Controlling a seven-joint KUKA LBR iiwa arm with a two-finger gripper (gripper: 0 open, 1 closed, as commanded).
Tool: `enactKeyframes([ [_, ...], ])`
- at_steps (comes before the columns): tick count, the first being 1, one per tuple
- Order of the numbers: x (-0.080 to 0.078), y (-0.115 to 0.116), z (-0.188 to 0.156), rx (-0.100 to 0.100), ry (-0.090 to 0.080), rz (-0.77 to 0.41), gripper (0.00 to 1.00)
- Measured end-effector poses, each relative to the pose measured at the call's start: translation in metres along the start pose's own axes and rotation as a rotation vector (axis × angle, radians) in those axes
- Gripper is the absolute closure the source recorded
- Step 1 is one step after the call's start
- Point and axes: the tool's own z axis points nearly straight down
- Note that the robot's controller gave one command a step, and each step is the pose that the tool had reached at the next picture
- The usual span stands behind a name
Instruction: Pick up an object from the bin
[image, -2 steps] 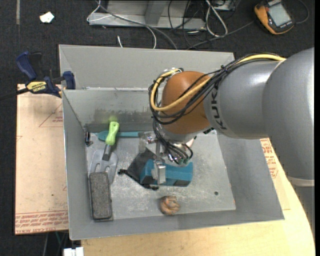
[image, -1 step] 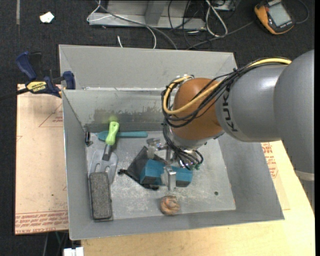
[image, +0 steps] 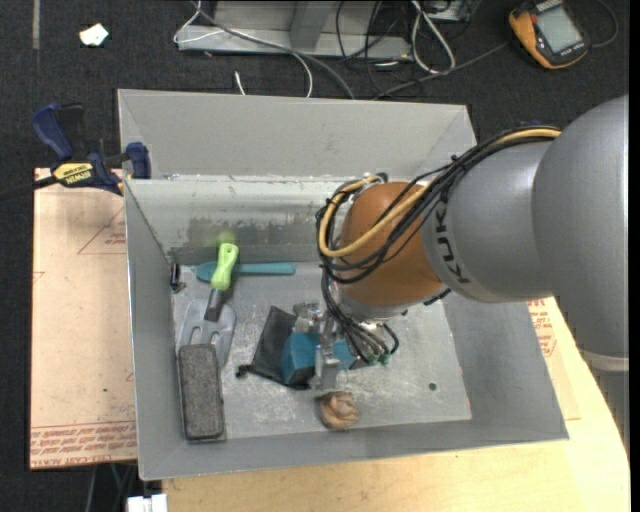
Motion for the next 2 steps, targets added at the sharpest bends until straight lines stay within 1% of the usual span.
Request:
enactKeyframes([
  [1, 0.000, 0.000, 0.000, 0.000, 0.000, 0.000, 1.00],
  [2, -0.001, -0.014, -0.058, 0.001, 0.008, -0.021, 1.00],
])
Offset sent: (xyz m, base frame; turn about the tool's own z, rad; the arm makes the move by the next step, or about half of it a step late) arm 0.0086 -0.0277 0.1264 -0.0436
